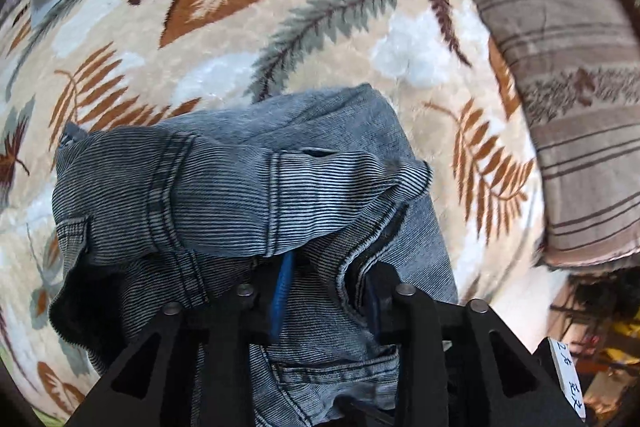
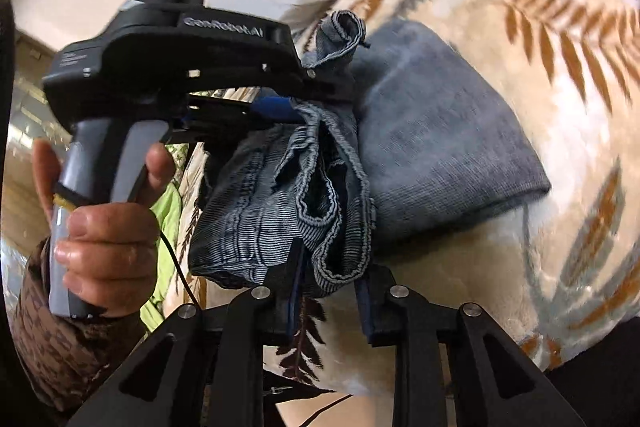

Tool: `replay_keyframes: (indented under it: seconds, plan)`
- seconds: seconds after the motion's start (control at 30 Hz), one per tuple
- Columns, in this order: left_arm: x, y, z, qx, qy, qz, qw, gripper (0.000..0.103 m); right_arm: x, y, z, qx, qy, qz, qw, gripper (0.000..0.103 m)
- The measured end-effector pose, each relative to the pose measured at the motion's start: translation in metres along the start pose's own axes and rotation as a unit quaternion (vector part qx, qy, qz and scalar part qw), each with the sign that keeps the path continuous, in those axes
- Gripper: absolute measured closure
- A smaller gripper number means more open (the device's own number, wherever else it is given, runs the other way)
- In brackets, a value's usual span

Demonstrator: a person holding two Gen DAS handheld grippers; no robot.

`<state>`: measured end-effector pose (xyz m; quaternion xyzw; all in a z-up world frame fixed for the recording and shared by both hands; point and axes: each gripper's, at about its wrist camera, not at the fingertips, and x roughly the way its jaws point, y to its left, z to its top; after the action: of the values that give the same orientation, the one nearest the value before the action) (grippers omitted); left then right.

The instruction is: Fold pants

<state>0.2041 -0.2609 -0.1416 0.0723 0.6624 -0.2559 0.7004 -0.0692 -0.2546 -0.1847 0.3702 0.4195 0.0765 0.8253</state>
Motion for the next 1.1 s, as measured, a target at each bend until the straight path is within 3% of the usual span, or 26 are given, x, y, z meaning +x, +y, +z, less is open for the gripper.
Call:
replay_keyframes:
  seconds: [0.07, 0.23, 0.37, 0.43, 0.53, 0.7, 0.83, 0.93, 0.97, 1.0, 1.07, 1.1]
  plan:
    - [-0.003, -0.011, 0.001, 0.017, 0.005, 0.009, 0.9998, 0.067, 0.000, -0.005, 0.001, 0.010, 0.003, 0.005, 1.000, 0.072]
    - [-0.040, -0.016, -0.001, 0.080, 0.003, -0.015, 0.9967, 0.065, -0.018, -0.007, 0.000, 0.007, -0.010, 0.024, 1.000, 0.058]
    - [-0.068, -0.017, 0.013, 0.147, -0.007, 0.014, 0.9890, 0.061, -0.031, -0.015, 0.001, 0.015, -0.032, 0.040, 0.999, 0.054]
    - [-0.076, -0.017, 0.022, 0.170, -0.010, 0.025, 0.9851, 0.052, -0.031, -0.016, 0.004, 0.018, -0.033, 0.048, 0.998, 0.051]
    - [-0.075, -0.022, 0.031, 0.201, 0.002, 0.041, 0.9788, 0.051, -0.026, -0.011, 0.005, 0.011, -0.029, 0.039, 0.999, 0.050]
    - [-0.050, -0.035, 0.037, 0.270, 0.036, 0.048, 0.9611, 0.051, -0.019, -0.011, 0.011, 0.017, -0.028, 0.031, 0.999, 0.050]
    - [-0.037, -0.044, 0.031, 0.341, 0.059, 0.047, 0.9371, 0.051, -0.001, -0.004, 0.014, 0.008, -0.005, 0.054, 0.999, 0.050]
    - [-0.018, -0.040, 0.027, 0.375, 0.073, 0.084, 0.9202, 0.050, 0.008, 0.001, 0.017, 0.001, -0.001, 0.061, 0.998, 0.050]
    - [-0.011, -0.038, 0.027, 0.377, 0.073, 0.099, 0.9181, 0.051, 0.005, 0.003, 0.013, 0.002, -0.001, 0.062, 0.998, 0.051]
    - [-0.005, -0.035, 0.028, 0.375, 0.066, 0.113, 0.9177, 0.051, 0.008, 0.004, 0.015, 0.005, 0.000, 0.063, 0.998, 0.054]
    - [-0.004, -0.032, 0.027, 0.363, 0.044, 0.111, 0.9241, 0.056, 0.008, 0.004, 0.015, 0.007, 0.001, 0.064, 0.998, 0.075]
    - [-0.006, -0.033, 0.025, 0.360, 0.035, 0.108, 0.9260, 0.063, 0.009, 0.004, 0.017, 0.002, 0.004, 0.058, 0.998, 0.083]
